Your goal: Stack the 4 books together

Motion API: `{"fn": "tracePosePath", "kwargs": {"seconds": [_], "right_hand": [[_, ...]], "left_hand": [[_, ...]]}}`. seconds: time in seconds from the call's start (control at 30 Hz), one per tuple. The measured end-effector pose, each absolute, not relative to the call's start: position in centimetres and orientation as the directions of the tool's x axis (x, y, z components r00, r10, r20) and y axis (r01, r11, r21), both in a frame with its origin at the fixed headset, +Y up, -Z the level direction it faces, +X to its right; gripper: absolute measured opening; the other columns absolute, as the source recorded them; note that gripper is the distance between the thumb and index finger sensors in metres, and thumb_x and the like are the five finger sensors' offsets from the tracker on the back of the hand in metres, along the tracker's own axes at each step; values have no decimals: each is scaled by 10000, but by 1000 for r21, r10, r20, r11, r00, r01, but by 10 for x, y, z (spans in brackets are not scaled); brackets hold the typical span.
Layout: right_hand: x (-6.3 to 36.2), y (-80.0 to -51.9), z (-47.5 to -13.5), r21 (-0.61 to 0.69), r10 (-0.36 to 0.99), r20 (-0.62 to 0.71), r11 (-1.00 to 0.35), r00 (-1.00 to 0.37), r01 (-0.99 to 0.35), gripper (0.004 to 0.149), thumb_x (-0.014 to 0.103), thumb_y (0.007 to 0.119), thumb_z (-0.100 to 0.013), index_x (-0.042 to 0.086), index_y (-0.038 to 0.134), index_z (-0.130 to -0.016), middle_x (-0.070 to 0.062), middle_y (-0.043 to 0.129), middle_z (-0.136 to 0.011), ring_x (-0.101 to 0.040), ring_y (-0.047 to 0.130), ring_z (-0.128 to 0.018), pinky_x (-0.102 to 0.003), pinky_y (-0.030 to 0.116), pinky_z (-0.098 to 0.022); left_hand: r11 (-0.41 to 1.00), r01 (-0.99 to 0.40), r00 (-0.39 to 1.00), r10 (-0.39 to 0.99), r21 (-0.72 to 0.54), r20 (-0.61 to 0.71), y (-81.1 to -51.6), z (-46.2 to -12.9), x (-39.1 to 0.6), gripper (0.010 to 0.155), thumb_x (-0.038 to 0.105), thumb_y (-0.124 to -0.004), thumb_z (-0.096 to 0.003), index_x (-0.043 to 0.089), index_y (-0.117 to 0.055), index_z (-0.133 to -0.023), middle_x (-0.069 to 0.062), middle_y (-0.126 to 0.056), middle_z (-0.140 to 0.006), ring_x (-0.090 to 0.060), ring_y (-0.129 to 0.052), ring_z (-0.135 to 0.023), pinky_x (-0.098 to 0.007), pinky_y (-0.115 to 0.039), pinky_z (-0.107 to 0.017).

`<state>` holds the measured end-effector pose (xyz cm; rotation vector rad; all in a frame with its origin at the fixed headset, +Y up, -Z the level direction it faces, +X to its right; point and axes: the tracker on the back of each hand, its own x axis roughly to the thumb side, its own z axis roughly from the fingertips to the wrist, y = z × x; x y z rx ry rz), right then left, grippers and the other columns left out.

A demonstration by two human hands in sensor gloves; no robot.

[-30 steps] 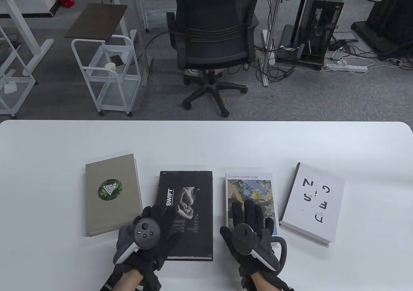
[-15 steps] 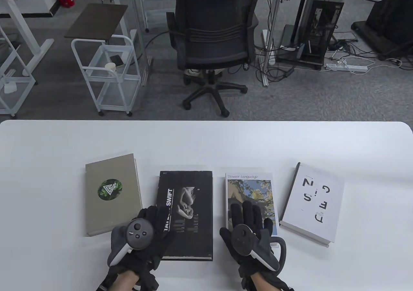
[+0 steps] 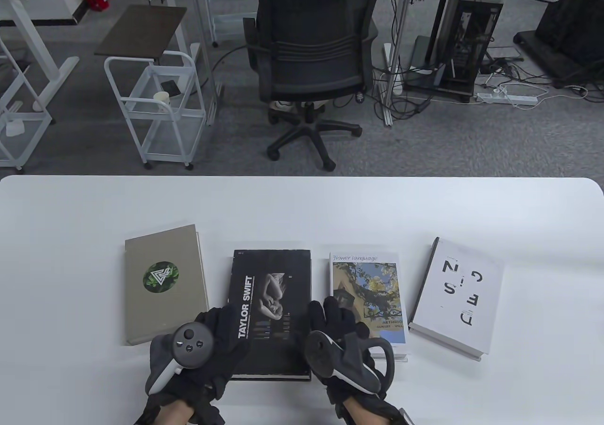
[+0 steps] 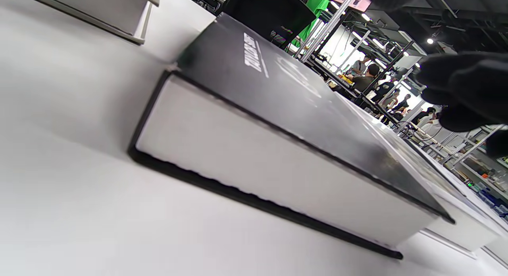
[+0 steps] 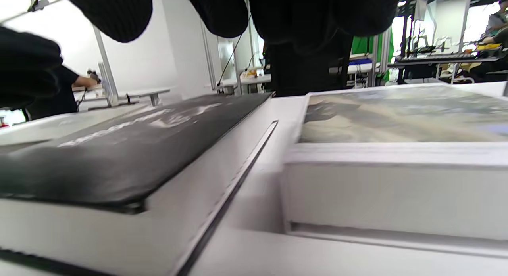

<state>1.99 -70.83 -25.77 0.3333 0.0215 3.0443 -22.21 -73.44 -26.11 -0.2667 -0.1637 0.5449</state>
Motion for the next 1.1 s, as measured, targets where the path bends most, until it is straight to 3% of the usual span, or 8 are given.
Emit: {"fn": "tracePosePath", "kwargs": {"seconds": [0.17, 0.3, 0.53, 1.1], "right_hand": [[-4, -726, -269, 143, 61, 219, -989, -974, -30, 753, 623, 550, -635, 227, 227, -1188, -135, 376, -1223, -398, 350, -1118, -650, 466, -793], [-14, -734, -272, 184, 56, 252, -983, -966, -9, 728, 623, 537, -632, 235, 269, -1187, -96, 374, -1224, -333, 263, -1123, -654, 360, -827], [-21, -743, -270, 211, 44, 272, -977, -961, 15, 641, 589, 553, -639, 245, 438, -1167, -78, 442, -1208, -312, 304, -1115, -652, 373, -822], [-28, -738, -249, 168, -27, 372, -981, -928, 96, 575, 541, 598, -638, 211, 563, -1107, -131, 583, -1134, -382, 501, -1052, -628, 562, -758]], "left_hand": [[822, -486, 849, 525, -298, 64, -735, -260, -225, 806, 594, -606, -489, 249, -197, -1092, -109, -200, -1138, -397, -199, -1062, -614, -223, -757], [813, -496, 846, 532, -306, 43, -735, -259, -228, 805, 591, -615, -489, 254, -204, -1093, -108, -202, -1138, -398, -202, -1062, -614, -225, -758], [821, -482, 855, 517, -305, 40, -736, -258, -230, 817, 572, -656, -488, 249, -212, -1093, -109, -225, -1134, -399, -205, -1062, -615, -226, -758], [818, -478, 858, 512, -320, 26, -738, -260, -232, 806, 580, -631, -489, 252, -211, -1093, -108, -227, -1135, -397, -212, -1063, -612, -235, -759]]}}
